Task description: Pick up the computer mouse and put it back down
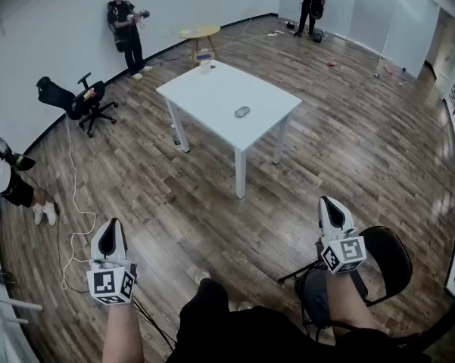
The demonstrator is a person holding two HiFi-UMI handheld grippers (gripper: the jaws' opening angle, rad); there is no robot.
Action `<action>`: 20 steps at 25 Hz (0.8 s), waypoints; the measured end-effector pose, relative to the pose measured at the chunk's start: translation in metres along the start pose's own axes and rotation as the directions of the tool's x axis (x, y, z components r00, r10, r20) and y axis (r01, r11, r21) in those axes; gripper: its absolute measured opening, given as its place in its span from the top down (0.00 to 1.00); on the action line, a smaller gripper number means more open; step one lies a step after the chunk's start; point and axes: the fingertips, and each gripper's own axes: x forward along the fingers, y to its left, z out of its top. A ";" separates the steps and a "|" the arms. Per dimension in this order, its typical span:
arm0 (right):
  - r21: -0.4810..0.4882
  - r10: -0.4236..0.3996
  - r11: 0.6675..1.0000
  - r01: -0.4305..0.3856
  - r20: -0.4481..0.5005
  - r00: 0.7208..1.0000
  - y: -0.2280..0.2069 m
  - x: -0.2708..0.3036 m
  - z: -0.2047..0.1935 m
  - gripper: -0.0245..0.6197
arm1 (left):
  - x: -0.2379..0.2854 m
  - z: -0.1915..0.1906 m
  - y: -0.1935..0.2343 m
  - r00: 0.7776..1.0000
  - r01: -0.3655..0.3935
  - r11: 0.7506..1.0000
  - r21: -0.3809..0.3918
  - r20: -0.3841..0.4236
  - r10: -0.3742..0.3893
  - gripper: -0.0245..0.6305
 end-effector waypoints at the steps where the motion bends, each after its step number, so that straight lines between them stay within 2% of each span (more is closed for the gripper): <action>1: -0.001 0.000 1.000 0.000 -0.001 1.000 0.000 0.009 -0.001 0.96 | 0.009 -0.002 0.003 1.000 0.003 1.000 0.012 0.000 -0.003 0.96; 5: -0.006 -0.029 1.000 0.029 0.013 0.999 -0.009 0.041 -0.005 0.96 | 0.056 -0.015 0.014 1.000 0.025 0.999 0.044 0.009 -0.025 0.96; 13: -0.008 -0.150 0.989 0.150 0.003 0.989 -0.036 0.101 0.003 0.96 | 0.176 -0.015 0.045 0.994 0.103 0.995 -0.006 0.049 -0.102 0.96; 16: 0.057 -0.199 0.979 0.198 0.013 0.980 -0.043 0.140 0.019 0.96 | 0.218 -0.011 0.065 0.989 0.137 0.990 0.027 0.046 -0.138 0.96; 20: 0.026 -0.211 0.977 0.210 0.037 0.977 -0.037 0.207 0.047 0.96 | 0.278 0.001 0.094 0.982 0.168 0.985 0.051 0.077 -0.171 0.96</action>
